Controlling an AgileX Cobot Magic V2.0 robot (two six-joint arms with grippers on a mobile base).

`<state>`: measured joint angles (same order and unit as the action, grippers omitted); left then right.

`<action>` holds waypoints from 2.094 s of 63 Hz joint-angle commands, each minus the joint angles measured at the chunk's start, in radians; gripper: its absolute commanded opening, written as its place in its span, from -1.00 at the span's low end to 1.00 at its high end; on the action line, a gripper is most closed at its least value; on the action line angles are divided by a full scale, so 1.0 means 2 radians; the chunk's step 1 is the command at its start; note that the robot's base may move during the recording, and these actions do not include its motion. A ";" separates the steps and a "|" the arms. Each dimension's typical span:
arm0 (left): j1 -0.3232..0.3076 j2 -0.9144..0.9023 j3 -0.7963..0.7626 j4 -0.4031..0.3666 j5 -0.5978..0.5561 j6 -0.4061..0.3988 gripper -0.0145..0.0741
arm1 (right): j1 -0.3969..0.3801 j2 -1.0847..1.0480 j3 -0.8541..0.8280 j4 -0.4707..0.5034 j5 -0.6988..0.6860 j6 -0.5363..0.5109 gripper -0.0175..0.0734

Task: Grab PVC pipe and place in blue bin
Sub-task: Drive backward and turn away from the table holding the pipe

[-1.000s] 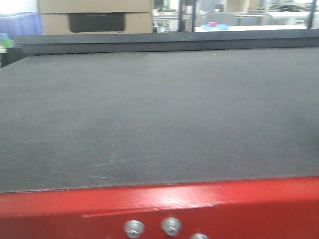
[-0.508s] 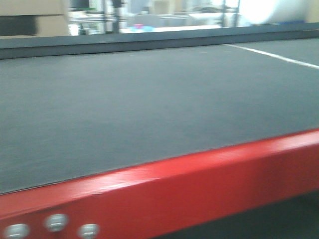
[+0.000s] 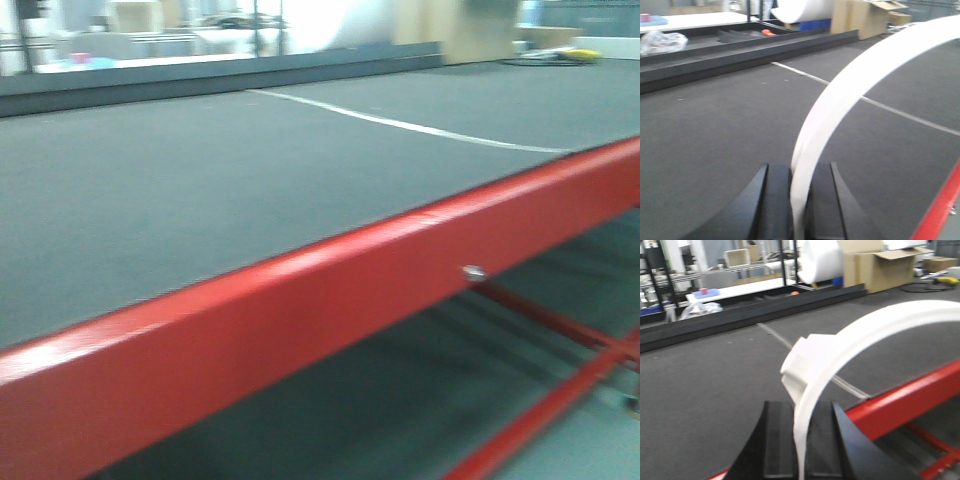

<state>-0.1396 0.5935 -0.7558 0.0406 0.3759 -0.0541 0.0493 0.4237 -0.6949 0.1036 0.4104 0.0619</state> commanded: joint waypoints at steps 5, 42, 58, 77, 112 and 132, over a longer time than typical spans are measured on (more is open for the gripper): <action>-0.002 -0.003 -0.001 0.000 -0.015 0.000 -0.92 | 0.000 -0.002 0.001 -0.002 -0.011 -0.002 -0.97; -0.002 -0.003 -0.001 0.000 -0.015 0.000 -0.92 | 0.000 -0.002 0.001 -0.002 -0.011 -0.002 -0.97; -0.002 -0.003 -0.001 0.000 -0.015 0.000 -0.92 | 0.000 -0.002 0.001 -0.002 -0.011 -0.002 -0.97; -0.002 -0.003 -0.001 0.000 -0.015 0.000 -0.92 | 0.000 -0.002 0.001 -0.002 -0.011 -0.002 -0.97; -0.002 -0.003 -0.001 0.000 -0.015 0.000 -0.92 | 0.000 -0.002 0.001 -0.002 -0.011 -0.002 -0.97; -0.002 -0.003 -0.001 0.000 -0.015 0.000 -0.92 | 0.000 -0.002 0.001 -0.002 -0.011 -0.002 -0.97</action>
<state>-0.1396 0.5935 -0.7558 0.0406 0.3759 -0.0541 0.0493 0.4231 -0.6949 0.1036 0.4104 0.0619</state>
